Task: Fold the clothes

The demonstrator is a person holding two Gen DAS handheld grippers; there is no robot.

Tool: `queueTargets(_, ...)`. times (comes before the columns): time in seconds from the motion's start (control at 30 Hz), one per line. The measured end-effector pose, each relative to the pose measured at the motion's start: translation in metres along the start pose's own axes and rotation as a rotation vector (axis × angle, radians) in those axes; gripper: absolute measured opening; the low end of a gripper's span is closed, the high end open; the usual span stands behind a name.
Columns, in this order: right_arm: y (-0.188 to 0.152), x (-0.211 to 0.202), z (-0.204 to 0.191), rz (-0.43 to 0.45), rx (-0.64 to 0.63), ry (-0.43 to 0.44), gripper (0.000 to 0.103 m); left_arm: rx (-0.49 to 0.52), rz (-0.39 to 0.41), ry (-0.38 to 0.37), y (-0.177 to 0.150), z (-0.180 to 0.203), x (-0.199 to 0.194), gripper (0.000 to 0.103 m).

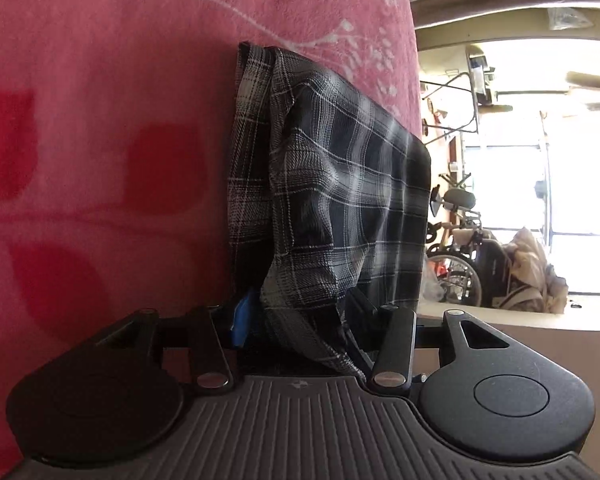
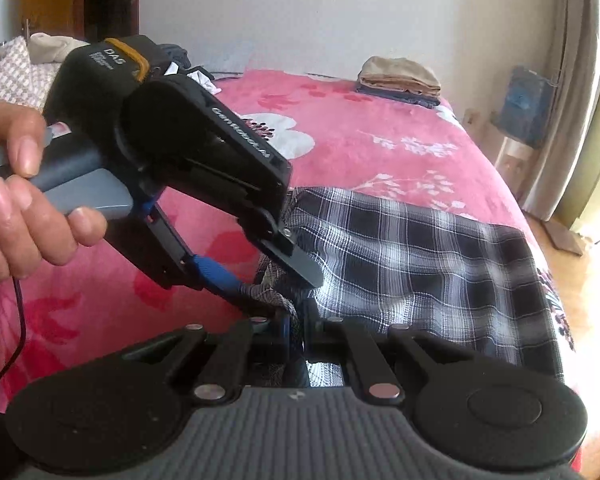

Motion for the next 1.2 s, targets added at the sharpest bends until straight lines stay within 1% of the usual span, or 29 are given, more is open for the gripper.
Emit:
queueTargets(0.07, -0.001, -0.001, 0.0, 0.0, -0.002, 0.001, 0.006, -0.001, 0.017, 0.009, 0.002, 0.0, -0.004, 0.048)
queueTargets(0.17, -0.002, 0.0, 0.003, -0.005, 0.003, 0.0, 0.006, 0.023, 0.068, 0.053, 0.002, 0.002, -0.022, 0.048)
queueTargets(0.27, -0.002, 0.001, 0.005, -0.008, 0.007, -0.001, 0.006, 0.081, 0.131, 0.075, -0.002, 0.012, -0.038, 0.048)
queueTargets(0.37, -0.002, 0.002, 0.004, -0.008, 0.005, 0.005, 0.006, 0.139, 0.146, 0.031, -0.006, 0.025, -0.043, 0.048)
queueTargets(0.43, -0.002, 0.002, 0.003, -0.007, 0.004, 0.009, 0.006, 0.151, 0.126, 0.0, -0.009, 0.03, -0.037, 0.048)
queueTargets(0.5, -0.002, 0.001, 0.002, -0.007, 0.005, 0.009, 0.006, 0.138, 0.094, 0.007, -0.01, 0.03, -0.026, 0.048)
queueTargets(0.57, -0.002, 0.001, 0.002, -0.007, 0.006, 0.009, 0.006, 0.114, 0.063, 0.031, -0.009, 0.025, -0.017, 0.048)
queueTargets(0.63, -0.002, 0.001, 0.002, -0.007, 0.008, 0.01, 0.006, 0.087, 0.048, 0.028, -0.008, 0.02, -0.012, 0.048)
queueTargets(1.07, -0.002, 0.002, 0.001, -0.006, 0.017, 0.011, 0.006, 0.01, -0.01, -0.005, -0.004, 0.007, 0.005, 0.047)
queueTargets(1.17, -0.003, 0.002, 0.002, -0.005, 0.012, 0.016, 0.006, -0.017, -0.019, -0.021, -0.002, 0.003, 0.008, 0.046)
queueTargets(1.2, -0.003, 0.002, 0.002, -0.004, 0.01, 0.017, 0.006, -0.022, -0.021, -0.028, -0.001, 0.002, 0.009, 0.044)
Point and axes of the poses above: each gripper's, at about its wrist camera, not at the fingertips, and x roughly the way its jaws point, z to its right, y to its top, the point moved 3 cm from there along x, roughly the way its jaws point, and after that the axes turned 15 degrees about -y, right-handed, at the moved point
